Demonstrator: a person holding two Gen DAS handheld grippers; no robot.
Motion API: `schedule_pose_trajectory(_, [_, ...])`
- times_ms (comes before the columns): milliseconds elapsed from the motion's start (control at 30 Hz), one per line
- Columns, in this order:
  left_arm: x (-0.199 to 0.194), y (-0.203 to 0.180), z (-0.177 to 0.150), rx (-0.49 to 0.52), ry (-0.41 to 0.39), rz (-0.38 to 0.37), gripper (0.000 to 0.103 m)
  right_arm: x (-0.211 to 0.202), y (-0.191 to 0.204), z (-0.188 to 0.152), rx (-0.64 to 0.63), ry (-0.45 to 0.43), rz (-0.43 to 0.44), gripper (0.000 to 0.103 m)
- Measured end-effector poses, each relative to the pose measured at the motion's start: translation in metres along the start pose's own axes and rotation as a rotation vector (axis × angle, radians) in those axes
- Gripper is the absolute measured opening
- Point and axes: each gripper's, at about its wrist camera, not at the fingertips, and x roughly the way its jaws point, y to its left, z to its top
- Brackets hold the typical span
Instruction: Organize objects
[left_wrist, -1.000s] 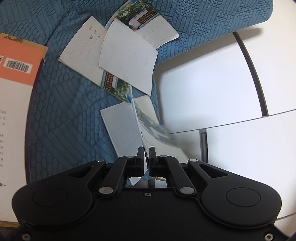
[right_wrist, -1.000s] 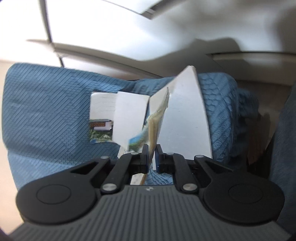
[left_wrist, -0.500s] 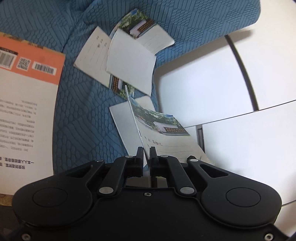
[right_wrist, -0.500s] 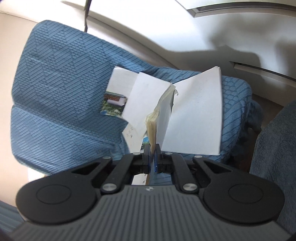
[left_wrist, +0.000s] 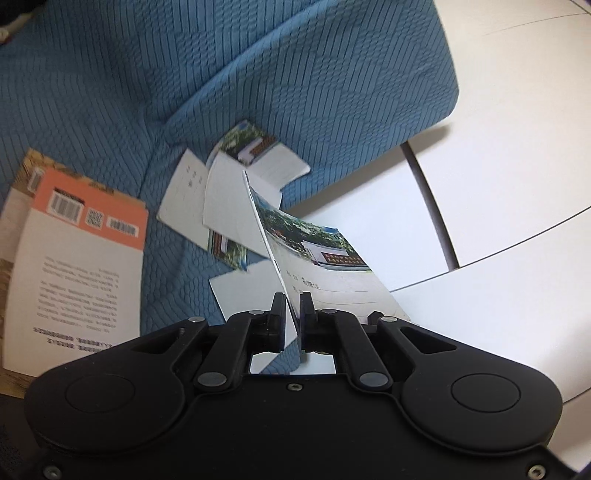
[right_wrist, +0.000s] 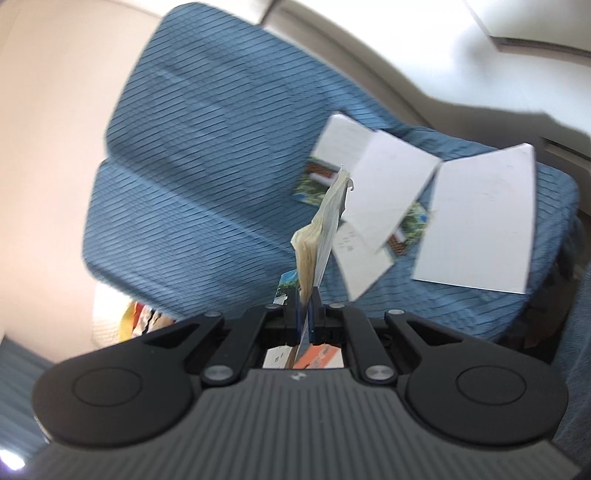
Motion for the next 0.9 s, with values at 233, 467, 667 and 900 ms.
schedule_pose_trajectory(233, [-0.043,0.001,0.015,0.022,-0.066,0.015,0.007,0.011,0.039,-0.013,-0.062,0.033,0.043,0.007])
schedule_pose_trajectory(467, [-0.075,0.011,0.026,0.022,-0.104,0.028,0.007,0.022,0.066,-0.033,-0.083,0.062,0.071,0.007])
schedule_pose_trajectory(667, [-0.090,0.025,0.027,0.015,-0.125,0.049,0.007,0.033,0.082,-0.053,-0.125,0.072,0.065,0.007])
schedule_pose_trajectory(900, [-0.091,0.057,0.031,-0.014,-0.110,0.080,0.008,0.052,0.081,-0.074,-0.138,0.110,0.027,0.007])
